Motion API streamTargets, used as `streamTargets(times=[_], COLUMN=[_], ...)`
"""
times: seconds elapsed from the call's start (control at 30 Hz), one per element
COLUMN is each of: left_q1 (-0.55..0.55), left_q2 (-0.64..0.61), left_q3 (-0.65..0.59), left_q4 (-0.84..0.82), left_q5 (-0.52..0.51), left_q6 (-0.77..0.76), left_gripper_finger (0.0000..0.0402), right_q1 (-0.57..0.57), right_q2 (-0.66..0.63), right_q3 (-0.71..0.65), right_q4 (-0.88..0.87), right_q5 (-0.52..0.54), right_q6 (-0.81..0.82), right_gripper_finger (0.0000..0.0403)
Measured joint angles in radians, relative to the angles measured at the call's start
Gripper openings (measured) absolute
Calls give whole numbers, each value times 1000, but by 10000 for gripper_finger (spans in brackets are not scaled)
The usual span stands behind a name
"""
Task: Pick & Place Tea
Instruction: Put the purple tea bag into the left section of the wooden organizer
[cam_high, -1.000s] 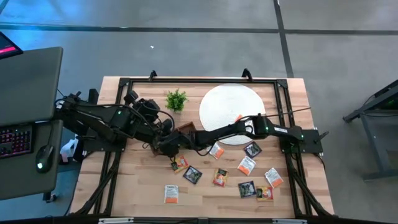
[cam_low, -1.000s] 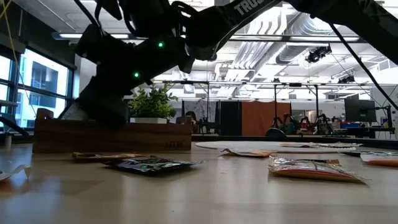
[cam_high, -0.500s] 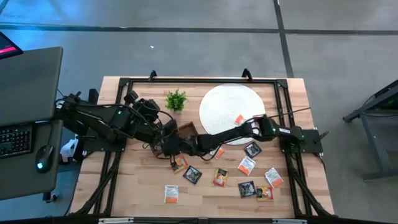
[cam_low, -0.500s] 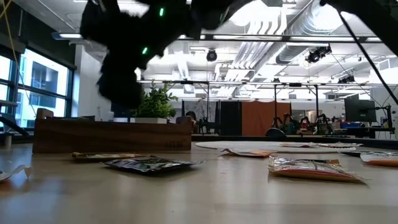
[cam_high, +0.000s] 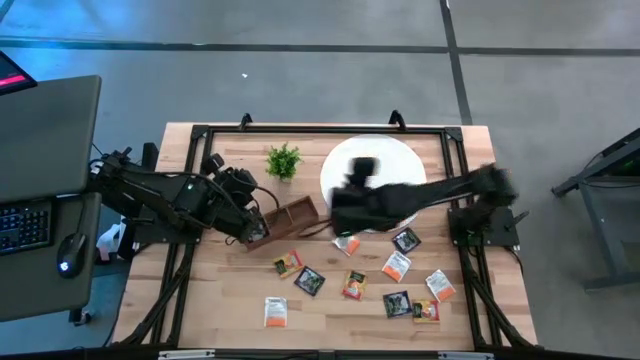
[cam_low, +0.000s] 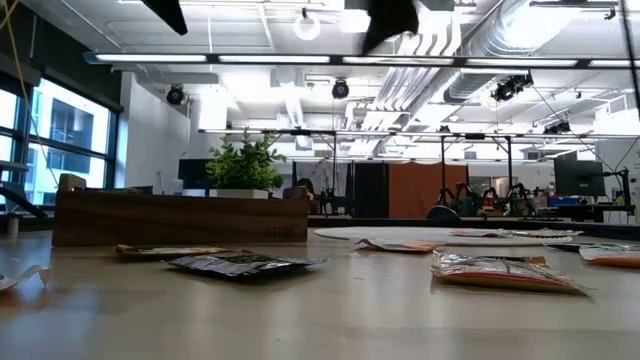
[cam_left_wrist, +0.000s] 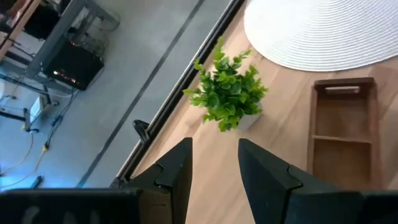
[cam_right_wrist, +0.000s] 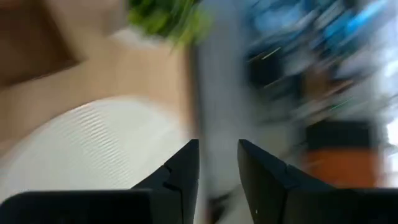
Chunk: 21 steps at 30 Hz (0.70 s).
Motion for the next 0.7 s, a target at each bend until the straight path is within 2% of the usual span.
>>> streamTargets(times=[0.07,0.13,0.3,0.4,0.53,0.7], left_q1=[-24,-52,-120,-157,-165,-164], left_q2=[0,1,3,3,3,2], left_q3=[0,-2,-112,-194,-278,-320], left_q4=[1,6,176,285,417,473], left_q5=[0,0,28,53,57,52], left_q6=[-7,-35,-120,-127,-159,-174], left_gripper_finger=[127,127,127,127,127,127], right_q1=[8,26,100,135,141,109], right_q2=[-110,-216,-442,-520,-544,-539], right_q3=[-114,-261,-633,-813,-988,-1116], right_q4=[-18,26,244,393,542,520], right_q5=[-136,-244,-439,-537,-594,-601], right_q6=[145,214,337,409,487,591], right_gripper_finger=[104,104,105,106,111,136])
